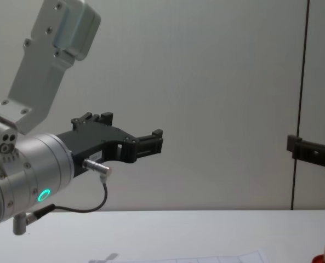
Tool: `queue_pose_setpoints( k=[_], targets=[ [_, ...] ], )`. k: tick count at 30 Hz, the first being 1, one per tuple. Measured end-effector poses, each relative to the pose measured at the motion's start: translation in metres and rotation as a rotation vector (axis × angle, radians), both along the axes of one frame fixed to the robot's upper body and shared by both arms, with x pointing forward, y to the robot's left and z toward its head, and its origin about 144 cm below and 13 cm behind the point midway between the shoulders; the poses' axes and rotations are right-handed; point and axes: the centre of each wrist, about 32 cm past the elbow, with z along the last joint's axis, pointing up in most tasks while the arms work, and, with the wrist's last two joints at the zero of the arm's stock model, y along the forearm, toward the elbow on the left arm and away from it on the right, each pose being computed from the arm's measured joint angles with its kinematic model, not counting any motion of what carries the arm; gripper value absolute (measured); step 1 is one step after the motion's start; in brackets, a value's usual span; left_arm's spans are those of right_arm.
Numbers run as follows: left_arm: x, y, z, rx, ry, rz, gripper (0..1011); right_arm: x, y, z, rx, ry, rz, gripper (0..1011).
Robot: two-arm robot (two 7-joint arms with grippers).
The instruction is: Use the one hand to pick up the stamp and affix it onto the A4 paper.
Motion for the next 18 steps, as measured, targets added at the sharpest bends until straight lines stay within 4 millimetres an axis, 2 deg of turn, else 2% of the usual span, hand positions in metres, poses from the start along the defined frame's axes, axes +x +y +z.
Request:
queue_pose_setpoints(
  k=[18],
  targets=[
    [0.0,0.0,0.0,0.0,0.0,0.0,1001,0.0001,0.0,-0.0001,0.0,0.0,0.0,1001]
  ],
)
